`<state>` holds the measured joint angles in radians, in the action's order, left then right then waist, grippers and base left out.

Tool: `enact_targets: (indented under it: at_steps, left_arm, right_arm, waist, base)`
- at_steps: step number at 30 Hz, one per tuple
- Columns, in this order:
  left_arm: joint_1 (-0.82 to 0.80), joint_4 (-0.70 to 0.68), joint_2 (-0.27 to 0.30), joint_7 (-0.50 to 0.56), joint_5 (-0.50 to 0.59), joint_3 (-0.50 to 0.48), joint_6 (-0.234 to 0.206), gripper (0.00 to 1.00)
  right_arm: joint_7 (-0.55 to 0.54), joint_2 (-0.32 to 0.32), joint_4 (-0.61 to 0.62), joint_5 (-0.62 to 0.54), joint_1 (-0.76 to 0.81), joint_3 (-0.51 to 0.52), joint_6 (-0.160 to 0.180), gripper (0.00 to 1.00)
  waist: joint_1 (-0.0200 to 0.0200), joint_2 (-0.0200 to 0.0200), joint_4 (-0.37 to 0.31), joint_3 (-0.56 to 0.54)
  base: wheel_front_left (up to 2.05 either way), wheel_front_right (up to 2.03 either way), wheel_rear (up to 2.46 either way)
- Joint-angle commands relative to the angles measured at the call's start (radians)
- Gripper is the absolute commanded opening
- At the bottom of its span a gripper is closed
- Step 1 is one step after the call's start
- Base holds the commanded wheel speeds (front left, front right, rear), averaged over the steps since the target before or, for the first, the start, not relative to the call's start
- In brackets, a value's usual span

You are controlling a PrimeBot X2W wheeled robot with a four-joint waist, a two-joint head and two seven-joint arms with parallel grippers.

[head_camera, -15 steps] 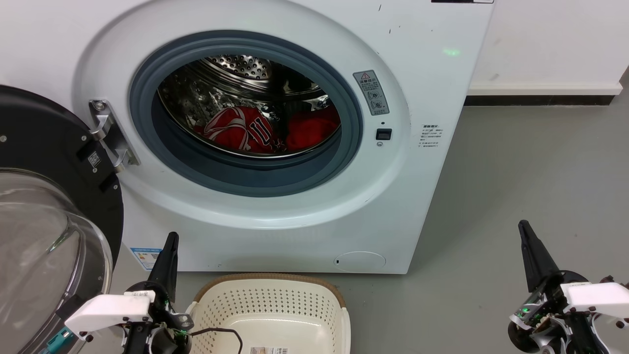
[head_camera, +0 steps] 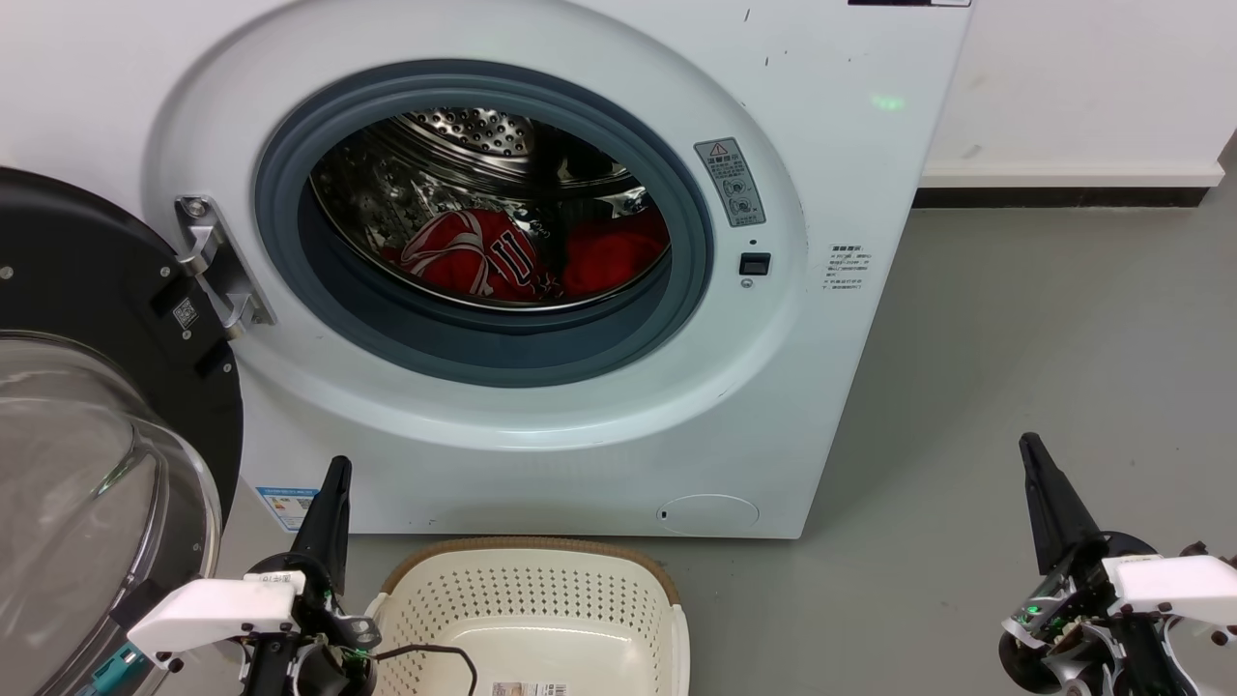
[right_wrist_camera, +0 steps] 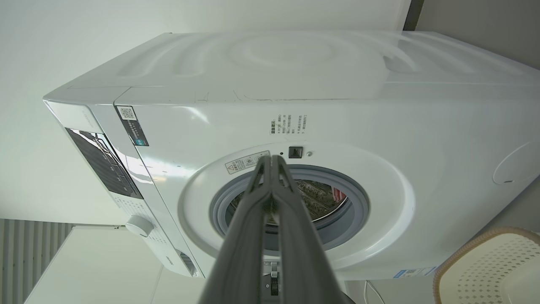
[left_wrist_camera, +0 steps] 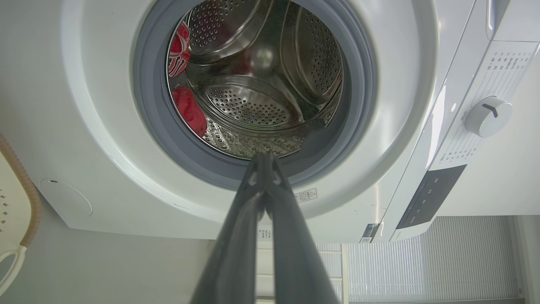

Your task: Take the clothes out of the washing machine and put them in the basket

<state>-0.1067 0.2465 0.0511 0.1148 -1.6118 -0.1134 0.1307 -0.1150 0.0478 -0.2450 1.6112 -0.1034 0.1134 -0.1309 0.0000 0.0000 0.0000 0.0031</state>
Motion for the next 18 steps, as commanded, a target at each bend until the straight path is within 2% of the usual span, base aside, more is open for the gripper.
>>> enact_targets:
  at_steps: [1, 9, 10, 18]
  left_arm:
    - [-0.006, -0.001, -0.002, 0.002, -0.003, -0.002, 0.003, 0.0]
    - [-0.006, -0.001, -0.002, 0.002, -0.002, -0.002, 0.003, 0.0]
    - [0.001, 0.003, 0.0, -0.001, 0.0, 0.0, 0.0, 1.0]
    - [0.037, 0.021, -0.003, -0.025, 0.021, 0.005, 0.0, 1.0]
  right_arm:
    - [-0.001, 0.005, -0.001, 0.004, -0.012, 0.001, 0.0, 0.0]
    - [-0.001, 0.005, -0.001, 0.004, -0.012, 0.001, 0.0, 0.0]
    - [0.0, -0.001, -0.002, 0.0, 0.002, 0.0, 0.0, 1.0]
    - [0.024, -0.004, -0.02, -0.012, 0.036, -0.014, 0.0, 1.0]
  waist:
    - [0.0, 0.0, 0.0, 0.0]
    - [0.0, 0.0, 0.0, 0.0]
    - [0.0, 0.0, 0.0, 0.0]
    - [0.0, 0.0, -0.001, 0.001]
  base:
    - [0.0, 0.0, 0.0]
    - [0.0, 0.0, 0.0]
    - [0.0, 0.0, 0.0]
    - [0.0, 0.0, 0.0]
